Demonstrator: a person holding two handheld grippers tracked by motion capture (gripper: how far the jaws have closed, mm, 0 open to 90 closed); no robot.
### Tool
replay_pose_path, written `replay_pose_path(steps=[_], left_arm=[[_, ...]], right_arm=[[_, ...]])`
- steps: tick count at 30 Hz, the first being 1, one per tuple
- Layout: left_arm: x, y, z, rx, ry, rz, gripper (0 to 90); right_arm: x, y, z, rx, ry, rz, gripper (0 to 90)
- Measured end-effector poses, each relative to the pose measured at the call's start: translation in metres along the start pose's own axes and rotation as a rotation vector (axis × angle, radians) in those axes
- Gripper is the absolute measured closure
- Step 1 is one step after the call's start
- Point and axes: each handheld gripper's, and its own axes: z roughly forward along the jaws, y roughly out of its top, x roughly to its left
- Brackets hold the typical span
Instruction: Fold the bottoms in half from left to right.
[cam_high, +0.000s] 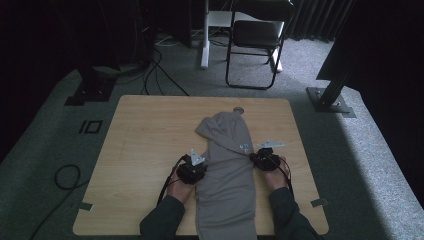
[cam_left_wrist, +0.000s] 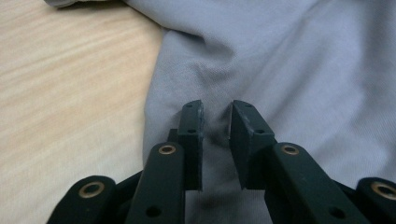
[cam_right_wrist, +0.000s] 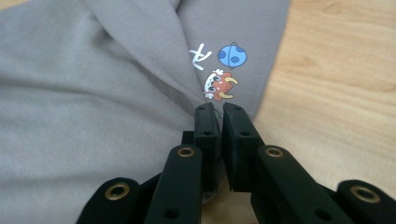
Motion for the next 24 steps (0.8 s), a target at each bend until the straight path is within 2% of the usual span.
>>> replay_pose_path(steps=[4,5,8,9,10,11,12,13,15,16,17,18,19,21,22,24], left_arm=[[-0.005,-0.014,-0.013,-0.009,-0.027,-0.005,76.2],[-0.011,-0.020,-0.020,-0.012,-0.043,0.000,76.3],[-0.017,-0.025,-0.026,-0.009,-0.056,0.013,76.3],[-0.019,-0.027,-0.028,-0.010,-0.054,0.030,76.2],[-0.020,-0.027,-0.029,-0.018,-0.045,0.060,70.2],[-0.021,-0.027,-0.028,-0.023,-0.027,0.072,70.2],[-0.020,-0.026,-0.028,-0.028,-0.003,0.072,69.1],[-0.016,-0.022,-0.028,-0.051,0.005,0.044,69.1],[-0.014,-0.019,-0.027,-0.057,0.014,0.045,69.0],[-0.012,-0.016,-0.025,-0.056,0.021,0.044,69.0],[-0.011,-0.013,-0.022,-0.049,0.024,0.042,69.1],[-0.009,-0.011,-0.019,-0.039,0.030,0.041,69.1],[-0.007,-0.010,-0.016,-0.032,0.033,0.038,70.7],[-0.004,-0.009,-0.012,-0.016,0.027,0.022,73.1],[-0.003,-0.010,-0.012,-0.018,0.022,0.018,73.1],[-0.003,-0.011,-0.012,-0.021,0.018,0.017,75.1]], right_arm=[[0.005,-0.007,-0.008,0.012,0.015,-0.025,86.2],[0.007,-0.009,-0.011,0.021,0.026,-0.030,86.5],[0.010,-0.011,-0.014,0.035,0.030,-0.039,86.3],[0.011,-0.010,-0.015,0.046,0.034,-0.049,85.1],[0.015,-0.007,-0.016,0.045,0.017,-0.097,78.7],[0.015,-0.007,-0.016,0.045,0.017,-0.097,78.7],[0.016,-0.005,-0.017,0.037,0.016,-0.105,77.7],[0.020,0.004,-0.017,-0.003,0.049,-0.111,75.0],[0.027,0.015,-0.016,-0.023,0.066,-0.130,74.1],[0.027,0.015,-0.016,-0.023,0.066,-0.130,74.1],[0.034,0.026,-0.010,-0.041,0.098,-0.165,73.3],[0.034,0.026,-0.010,-0.041,0.098,-0.165,73.3],[0.042,0.035,0.000,-0.029,0.113,-0.182,72.5],[0.052,0.042,0.010,-0.025,0.128,-0.198,71.3],[0.052,0.042,0.010,-0.025,0.128,-0.198,71.3],[0.060,0.047,0.021,-0.022,0.136,-0.220,67.4]])
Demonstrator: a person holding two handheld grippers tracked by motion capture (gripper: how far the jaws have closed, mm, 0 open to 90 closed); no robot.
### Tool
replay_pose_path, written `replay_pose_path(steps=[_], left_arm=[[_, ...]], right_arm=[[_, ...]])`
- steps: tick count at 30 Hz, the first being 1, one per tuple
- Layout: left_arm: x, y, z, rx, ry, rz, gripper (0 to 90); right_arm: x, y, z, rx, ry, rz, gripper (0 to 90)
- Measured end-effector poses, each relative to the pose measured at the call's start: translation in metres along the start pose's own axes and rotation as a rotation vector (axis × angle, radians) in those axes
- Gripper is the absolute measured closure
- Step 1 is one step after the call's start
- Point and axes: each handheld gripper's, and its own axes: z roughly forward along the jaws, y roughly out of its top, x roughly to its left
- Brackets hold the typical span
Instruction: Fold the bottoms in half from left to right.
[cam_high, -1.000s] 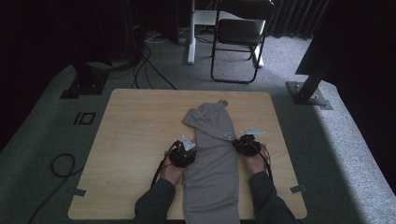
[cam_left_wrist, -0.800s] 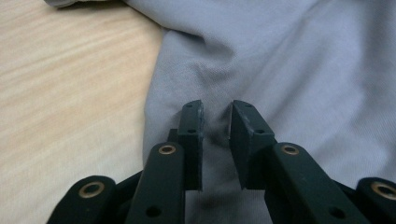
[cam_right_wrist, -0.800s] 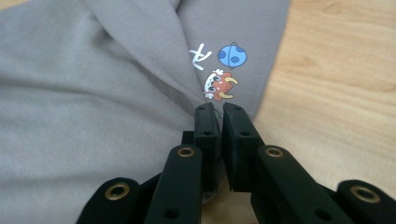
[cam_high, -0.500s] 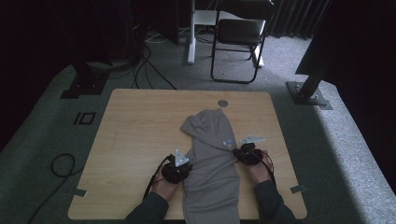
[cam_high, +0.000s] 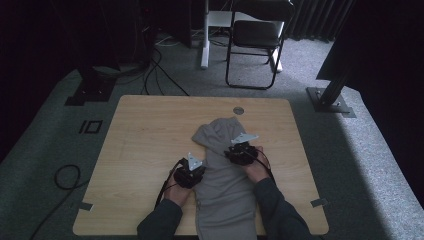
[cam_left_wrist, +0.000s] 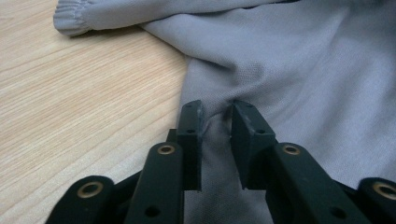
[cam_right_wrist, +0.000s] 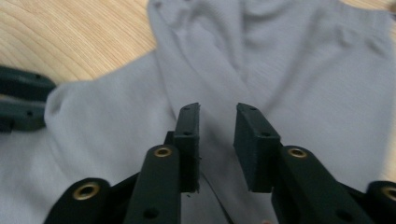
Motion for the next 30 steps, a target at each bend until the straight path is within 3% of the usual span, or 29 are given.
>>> replay_pose_path(steps=[1,4,6,7,8,9,11,12,13,14,15,16,17,18,20,21,22,24,25,27,28,29,30], left_arm=[[0.000,-0.001,0.000,-0.003,-0.001,-0.001,76.7],[-0.001,-0.004,-0.001,-0.016,-0.004,-0.014,78.0],[-0.001,-0.005,-0.003,-0.014,-0.004,-0.014,78.1],[-0.002,-0.007,-0.005,-0.016,-0.004,-0.016,78.3],[-0.001,-0.008,-0.006,-0.013,-0.008,-0.017,78.3],[-0.001,-0.009,-0.007,-0.015,-0.010,-0.022,78.4],[0.000,-0.011,-0.009,-0.014,-0.013,-0.027,78.4],[0.000,-0.011,-0.009,-0.014,-0.014,-0.033,78.4],[0.000,-0.012,-0.010,-0.016,-0.015,-0.036,78.4],[0.001,-0.012,-0.011,-0.013,-0.015,-0.035,78.4],[0.000,-0.013,-0.011,-0.015,-0.013,-0.037,78.2],[0.000,-0.013,-0.011,-0.014,-0.009,-0.035,78.2],[0.000,-0.013,-0.011,-0.015,-0.006,-0.033,77.3],[-0.001,-0.013,-0.011,-0.016,-0.003,-0.031,77.3],[-0.001,-0.013,-0.011,-0.018,-0.003,-0.028,75.3],[-0.001,-0.013,-0.011,-0.019,-0.002,-0.029,74.3],[-0.001,-0.013,-0.011,-0.017,-0.001,-0.027,72.8],[-0.001,-0.013,-0.011,-0.018,-0.002,-0.025,70.9],[-0.001,-0.013,-0.012,-0.021,-0.004,-0.024,69.9],[-0.001,-0.013,-0.013,-0.043,-0.015,-0.021,69.1],[0.000,-0.013,-0.014,-0.059,-0.021,-0.021,68.8],[0.003,-0.010,-0.016,-0.096,-0.035,-0.031,67.9],[0.003,-0.010,-0.016,-0.096,-0.035,-0.031,67.7]], right_arm=[[0.005,0.006,0.011,0.010,0.007,0.002,60.6],[0.011,0.014,0.025,0.027,0.013,-0.011,58.3],[0.011,0.014,0.025,0.027,0.013,-0.011,58.3],[0.013,0.019,0.035,0.068,0.008,-0.041,75.3],[0.013,0.019,0.035,0.068,0.008,-0.041,75.3],[0.012,0.021,0.035,0.070,-0.009,-0.040,82.3],[-0.002,0.024,0.021,0.006,-0.002,0.048,87.8],[-0.002,0.024,0.021,0.006,-0.002,0.048,87.8],[-0.017,0.023,0.007,-0.051,-0.003,0.113,88.0],[-0.017,0.023,0.007,-0.051,-0.003,0.113,88.0],[-0.035,0.019,-0.007,-0.093,-0.019,0.178,88.1],[-0.035,0.019,-0.007,-0.093,-0.019,0.178,88.1],[-0.056,0.011,-0.018,-0.131,-0.011,0.277,88.1],[-0.056,0.011,-0.018,-0.131,-0.011,0.277,88.1],[-0.076,-0.002,-0.024,-0.144,-0.021,0.378,87.9],[-0.084,-0.009,-0.024,-0.131,-0.024,0.419,86.3],[-0.094,-0.022,-0.021,-0.086,-0.056,0.479,78.2],[-0.098,-0.028,-0.018,-0.067,-0.050,0.496,74.2],[-0.100,-0.035,-0.016,-0.065,-0.038,0.504,67.4],[-0.099,-0.036,-0.017,-0.073,-0.037,0.502,65.1],[-0.098,-0.035,-0.018,-0.091,-0.032,0.494,62.9],[-0.093,-0.030,-0.021,-0.121,-0.015,0.454,58.4],[-0.093,-0.030,-0.021,-0.121,-0.015,0.454,58.4]])
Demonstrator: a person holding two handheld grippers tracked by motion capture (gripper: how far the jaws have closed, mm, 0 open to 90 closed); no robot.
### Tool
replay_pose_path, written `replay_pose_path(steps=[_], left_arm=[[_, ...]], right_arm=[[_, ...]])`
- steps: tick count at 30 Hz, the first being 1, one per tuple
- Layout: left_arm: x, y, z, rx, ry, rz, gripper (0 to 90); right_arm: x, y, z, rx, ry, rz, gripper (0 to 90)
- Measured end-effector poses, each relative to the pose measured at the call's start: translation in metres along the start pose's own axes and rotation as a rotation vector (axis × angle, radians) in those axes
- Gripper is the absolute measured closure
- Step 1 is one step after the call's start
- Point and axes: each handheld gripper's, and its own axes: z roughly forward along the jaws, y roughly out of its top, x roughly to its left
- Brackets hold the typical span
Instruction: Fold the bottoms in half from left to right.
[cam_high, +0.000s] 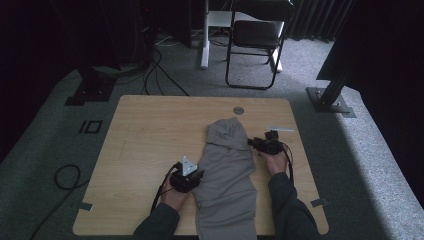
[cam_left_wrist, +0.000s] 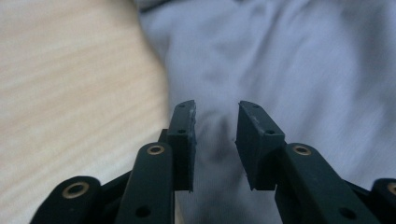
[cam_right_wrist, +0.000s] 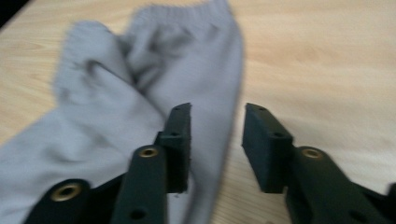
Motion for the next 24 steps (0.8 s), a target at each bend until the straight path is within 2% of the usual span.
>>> replay_pose_path(steps=[2,5,6,7,8,9,12,13,17,20,24], left_arm=[[0.003,0.006,0.002,-0.004,-0.008,-0.023,67.6],[0.005,0.016,0.012,0.005,-0.008,-0.017,67.6],[0.005,0.020,0.017,0.025,-0.010,-0.014,67.6],[0.005,0.024,0.027,0.073,0.002,-0.013,70.4],[0.005,0.024,0.027,0.073,0.002,-0.013,72.7],[0.004,0.023,0.035,0.115,0.005,-0.013,74.6],[0.002,0.022,0.035,0.107,0.005,-0.017,79.5],[0.002,0.021,0.034,0.106,0.002,-0.017,79.5],[-0.003,0.011,0.024,0.089,-0.016,-0.004,82.3],[-0.006,0.007,0.019,0.088,-0.024,0.000,82.4],[-0.011,0.002,0.012,0.088,-0.024,0.018,82.0]], right_arm=[[0.008,0.003,0.000,0.002,0.011,-0.058,56.2],[0.020,0.002,0.009,0.051,0.020,-0.130,55.2],[0.020,0.002,0.009,0.051,0.020,-0.130,55.2],[0.025,-0.002,0.017,0.092,-0.004,-0.168,56.3],[0.025,-0.002,0.017,0.092,-0.004,-0.168,56.3],[0.028,-0.007,0.023,0.128,-0.013,-0.187,58.8],[0.030,-0.011,0.025,0.139,-0.025,-0.198,62.3],[0.030,-0.013,0.024,0.142,-0.015,-0.196,64.8],[0.034,-0.019,0.016,0.155,-0.033,-0.212,69.4],[0.034,-0.022,0.012,0.160,-0.027,-0.207,70.1],[0.037,-0.024,0.007,0.185,-0.041,-0.235,67.9]])
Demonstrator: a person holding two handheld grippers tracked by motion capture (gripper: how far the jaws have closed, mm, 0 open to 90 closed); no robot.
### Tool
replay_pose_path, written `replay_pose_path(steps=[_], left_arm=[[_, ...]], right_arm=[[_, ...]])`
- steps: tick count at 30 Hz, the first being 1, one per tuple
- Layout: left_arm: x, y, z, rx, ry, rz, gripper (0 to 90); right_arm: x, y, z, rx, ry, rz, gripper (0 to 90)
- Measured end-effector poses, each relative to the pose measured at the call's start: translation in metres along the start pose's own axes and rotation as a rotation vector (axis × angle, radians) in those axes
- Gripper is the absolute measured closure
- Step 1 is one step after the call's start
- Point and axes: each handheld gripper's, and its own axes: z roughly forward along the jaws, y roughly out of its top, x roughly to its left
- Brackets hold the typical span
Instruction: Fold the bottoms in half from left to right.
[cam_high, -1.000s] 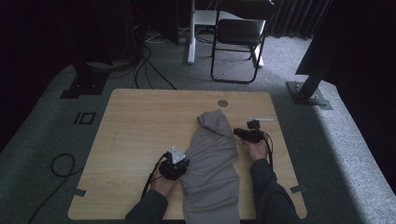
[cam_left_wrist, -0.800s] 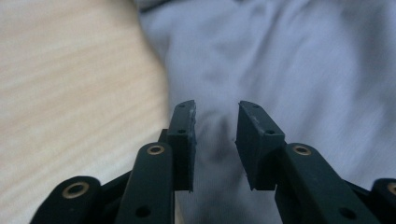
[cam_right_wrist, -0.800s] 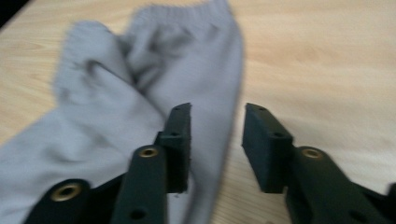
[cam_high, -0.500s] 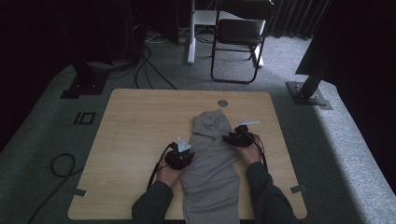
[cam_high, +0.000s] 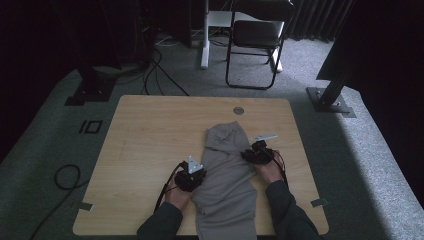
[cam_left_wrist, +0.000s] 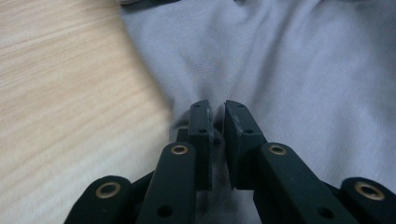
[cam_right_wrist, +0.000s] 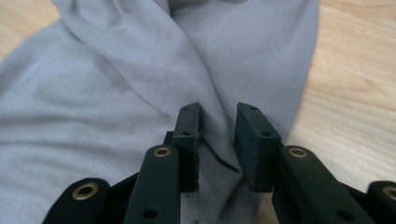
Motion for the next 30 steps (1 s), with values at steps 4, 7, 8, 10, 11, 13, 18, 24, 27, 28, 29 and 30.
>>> replay_pose_path(steps=[4,7,8,10,11,13,18,24,27,28,29,30], left_arm=[[0.000,-0.001,-0.001,-0.003,-0.003,-0.009,81.9],[-0.002,-0.001,-0.001,-0.001,0.009,0.007,81.7],[-0.002,-0.001,-0.001,-0.001,0.010,0.007,81.7],[-0.002,-0.001,-0.001,-0.002,0.009,0.006,81.6],[-0.002,-0.001,-0.001,-0.001,0.008,0.005,81.6],[-0.002,-0.001,-0.001,-0.001,0.009,0.006,81.6],[-0.002,-0.001,-0.001,-0.001,0.010,0.007,81.6],[-0.002,-0.001,-0.001,-0.001,0.010,0.004,81.7],[-0.002,-0.001,-0.001,-0.001,0.013,0.007,81.8],[-0.003,-0.002,-0.002,-0.001,0.013,0.007,81.8],[-0.003,-0.002,-0.002,0.000,0.012,0.008,81.9],[-0.003,-0.002,-0.002,0.000,0.011,0.009,81.9]], right_arm=[[0.016,0.010,-0.008,-0.104,0.005,-0.068,62.9],[0.030,0.027,-0.006,-0.143,0.044,-0.120,60.6],[0.034,0.032,-0.004,-0.145,0.054,-0.137,59.7],[0.042,0.040,0.001,-0.145,0.069,-0.154,59.4],[0.050,0.046,0.008,-0.144,0.079,-0.183,58.7],[0.058,0.051,0.015,-0.135,0.091,-0.207,57.2],[0.066,0.055,0.027,-0.123,0.092,-0.231,55.2],[0.080,0.056,0.055,-0.047,0.055,-0.274,41.9],[0.083,0.058,0.062,-0.030,0.004,-0.296,51.0],[0.083,0.058,0.062,-0.030,0.004,-0.296,51.0],[0.083,0.058,0.063,-0.023,-0.004,-0.294,59.0],[0.082,0.059,0.062,-0.023,-0.007,-0.294,70.2]])
